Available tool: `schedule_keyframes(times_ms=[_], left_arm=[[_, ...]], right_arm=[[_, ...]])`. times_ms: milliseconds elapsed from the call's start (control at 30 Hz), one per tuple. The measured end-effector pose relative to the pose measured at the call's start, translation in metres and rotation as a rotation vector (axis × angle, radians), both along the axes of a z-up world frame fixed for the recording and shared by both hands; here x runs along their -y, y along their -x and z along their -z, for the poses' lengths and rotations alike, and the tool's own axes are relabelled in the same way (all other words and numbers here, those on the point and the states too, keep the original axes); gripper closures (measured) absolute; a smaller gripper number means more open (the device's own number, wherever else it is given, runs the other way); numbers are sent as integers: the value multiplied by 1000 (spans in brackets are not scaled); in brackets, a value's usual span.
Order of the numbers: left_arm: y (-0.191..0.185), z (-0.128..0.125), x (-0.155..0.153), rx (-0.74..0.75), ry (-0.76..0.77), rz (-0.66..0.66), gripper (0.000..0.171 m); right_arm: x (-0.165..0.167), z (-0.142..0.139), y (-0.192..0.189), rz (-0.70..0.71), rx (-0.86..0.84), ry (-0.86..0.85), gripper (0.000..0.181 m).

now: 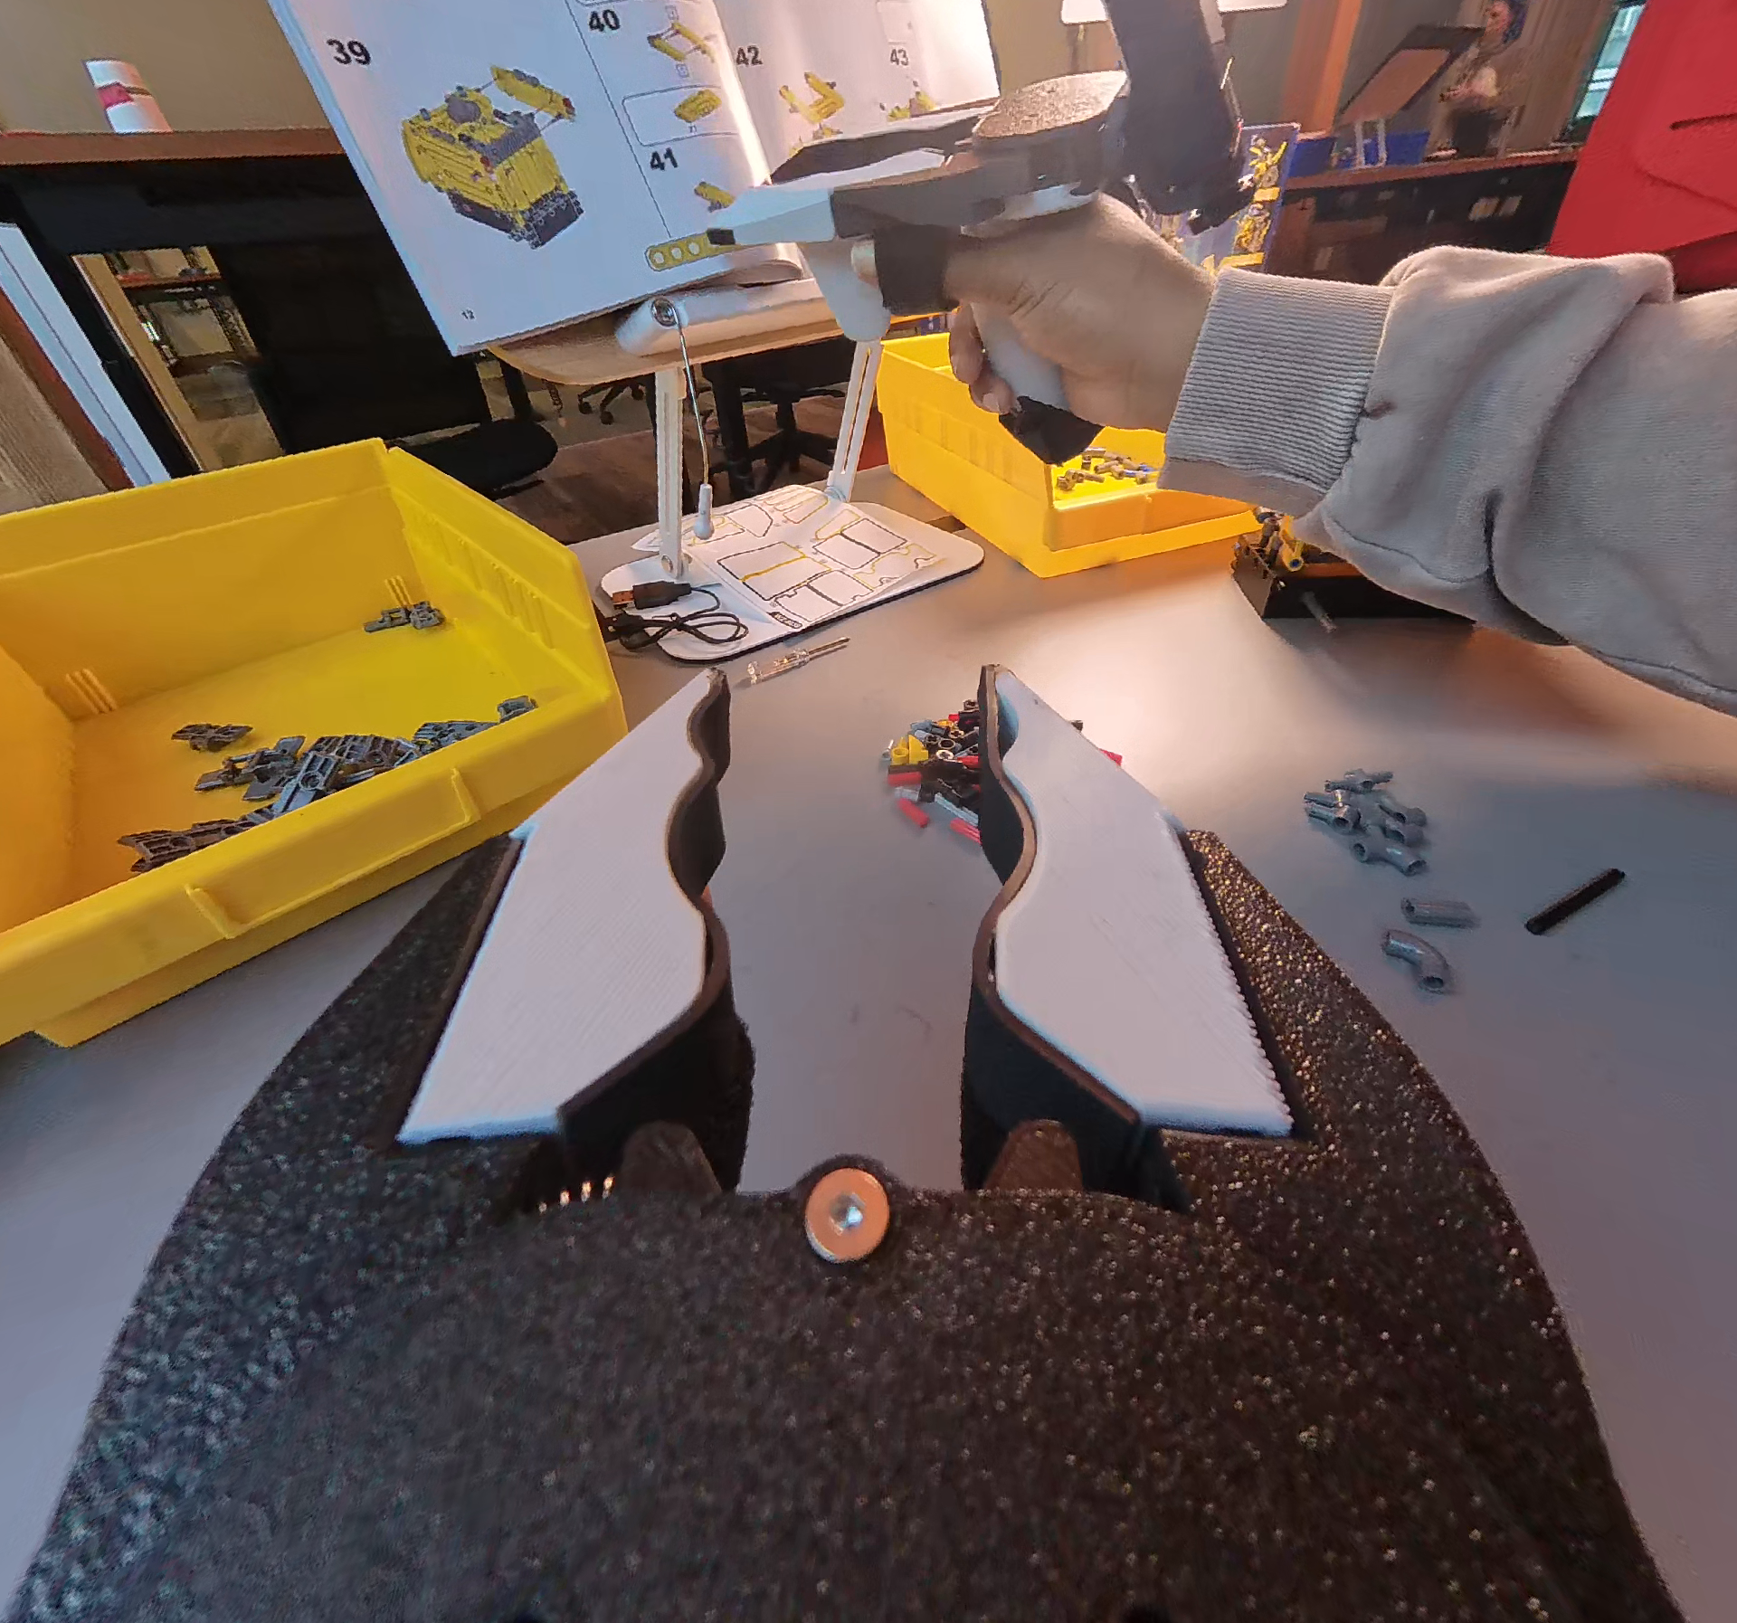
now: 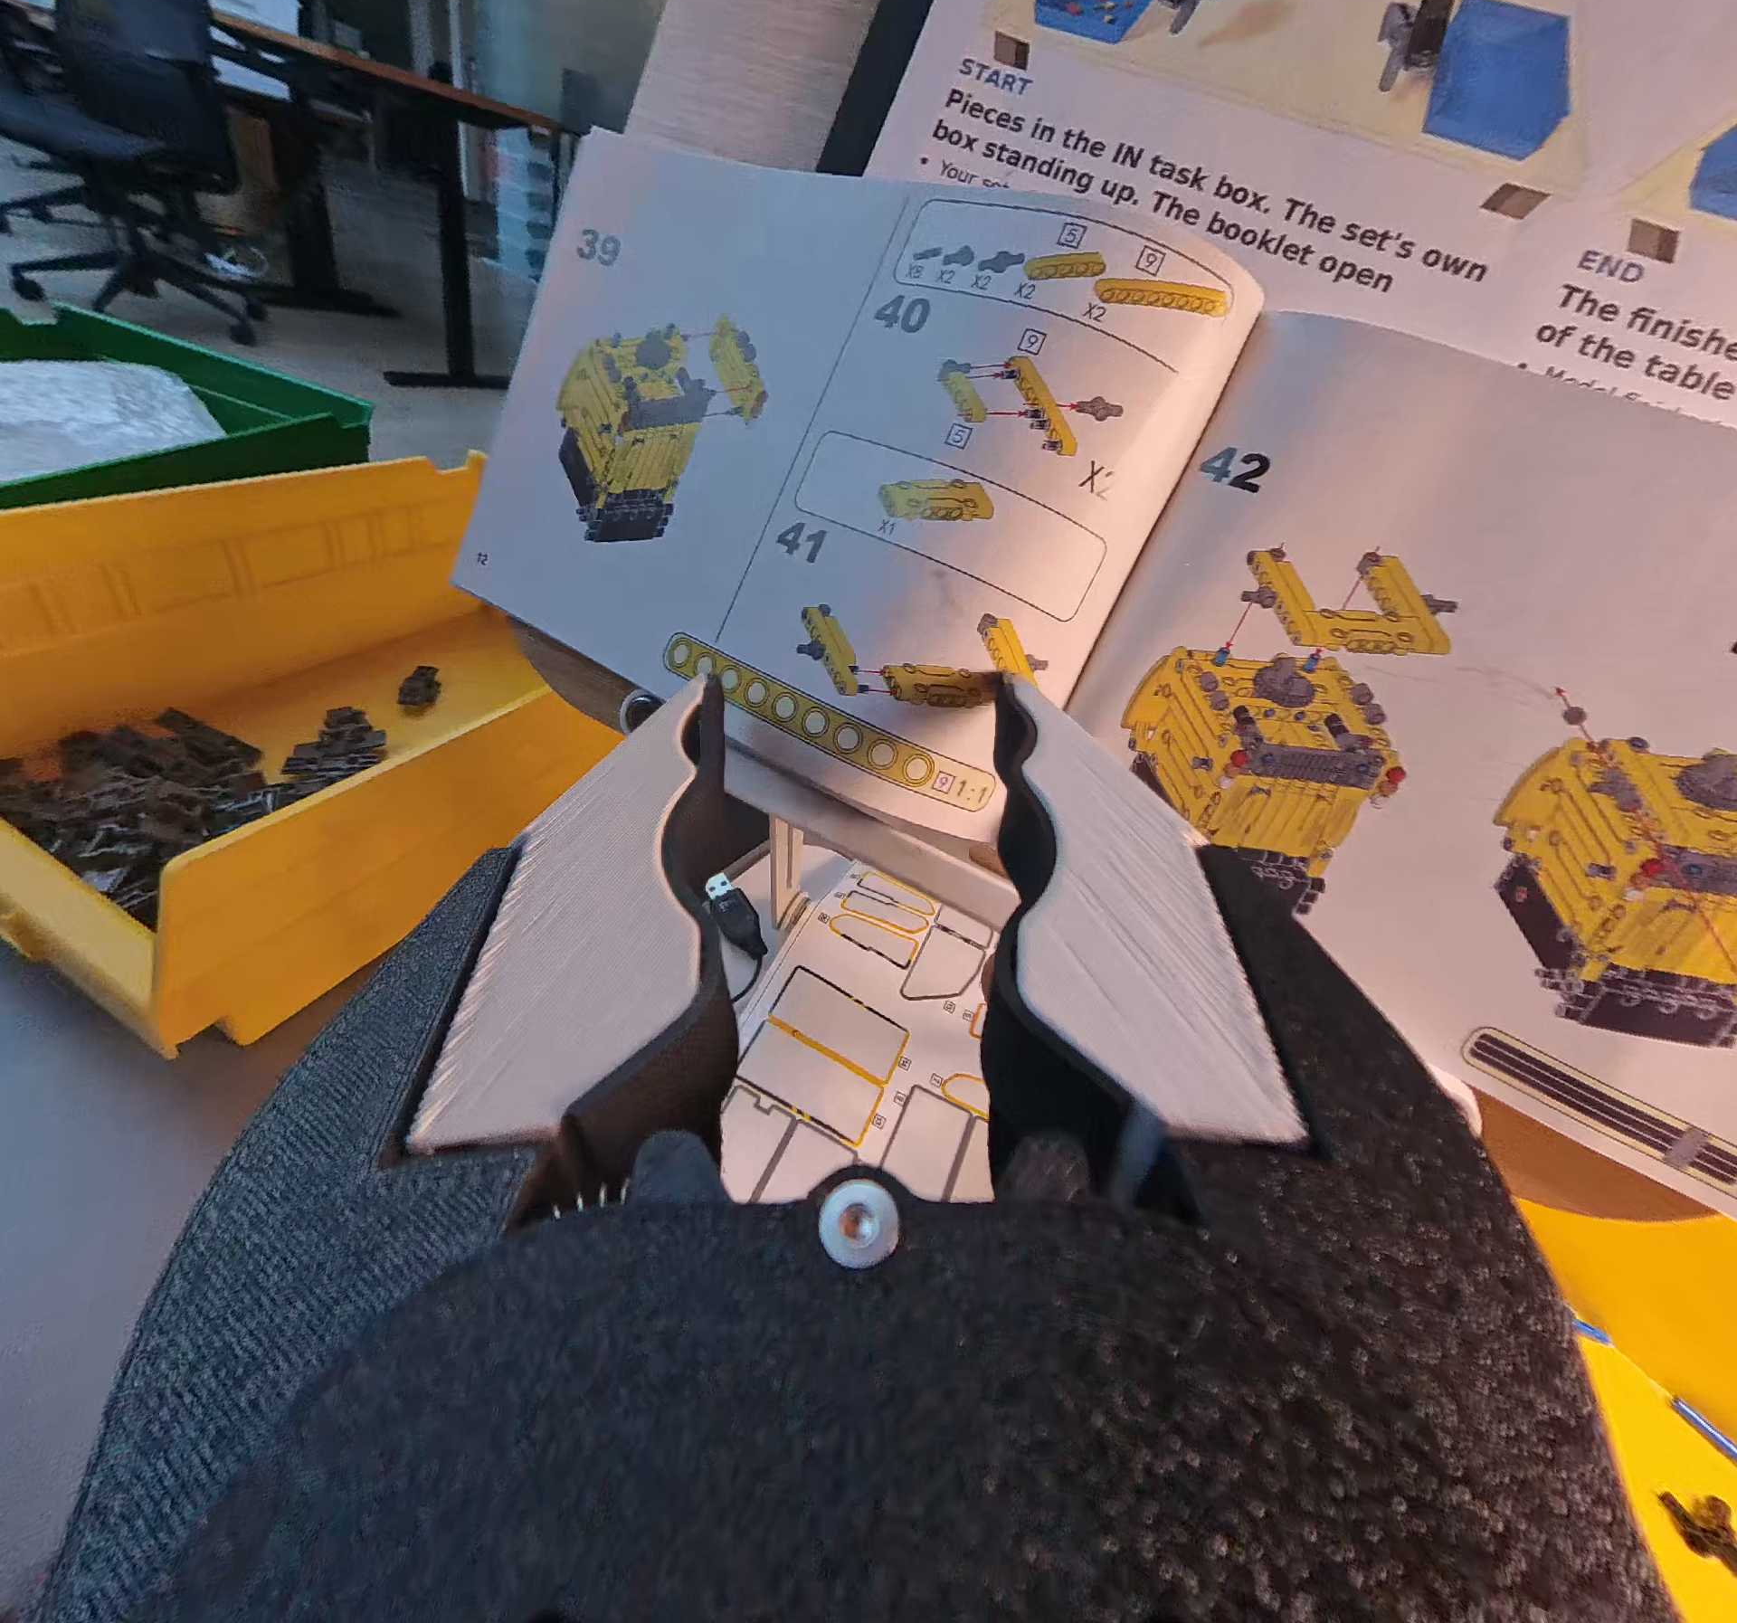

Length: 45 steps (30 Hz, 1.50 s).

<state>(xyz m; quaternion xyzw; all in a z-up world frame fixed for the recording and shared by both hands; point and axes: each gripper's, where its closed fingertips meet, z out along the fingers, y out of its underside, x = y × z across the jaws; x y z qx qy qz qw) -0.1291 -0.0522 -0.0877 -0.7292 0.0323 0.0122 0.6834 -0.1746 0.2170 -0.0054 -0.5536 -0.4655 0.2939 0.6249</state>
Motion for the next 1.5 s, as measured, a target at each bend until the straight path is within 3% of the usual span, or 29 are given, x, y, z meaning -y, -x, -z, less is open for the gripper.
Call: schedule_keyframes(times_ms=[200, 333, 467, 533, 667, 700, 800, 900, 1033, 1367, 1500], left_arm=[[-3, 7, -3, -26, 25, 4, 120], [-1, 10, -3, -68, 42, -11, 120], [-1, 8, -3, -64, 34, -9, 121], [-4, 9, -3, -64, 38, 0, 121], [-10, 11, -5, -75, 45, 18, 121], [-10, 12, -6, -77, 49, 19, 121], [-6, 13, -4, -76, 54, 5, 121], [0, 8, -2, -61, 36, -11, 121], [-3, 9, -3, -32, 37, 8, 121], [-3, 11, -3, -38, 44, 5, 121], [-3, 11, -3, -39, 46, 5, 121]], right_arm=[[-18, -8, -6, 128, 47, -83, 123], [-22, -30, -21, 147, -44, -91, 177], [-38, -32, -45, 163, -127, 47, 175], [-29, -36, -45, 124, -143, 30, 151], [-8, -30, -12, 117, 3, -91, 72], [-13, -24, -4, 150, 51, -105, 68], [-33, -21, 0, 226, 93, -153, 103], [-38, -35, -14, 212, -39, -83, 141], [-58, -39, -41, 217, -141, 35, 157], [-90, -37, -68, -24, -503, 564, 158], [-96, -33, -73, -52, -552, 631, 164]])
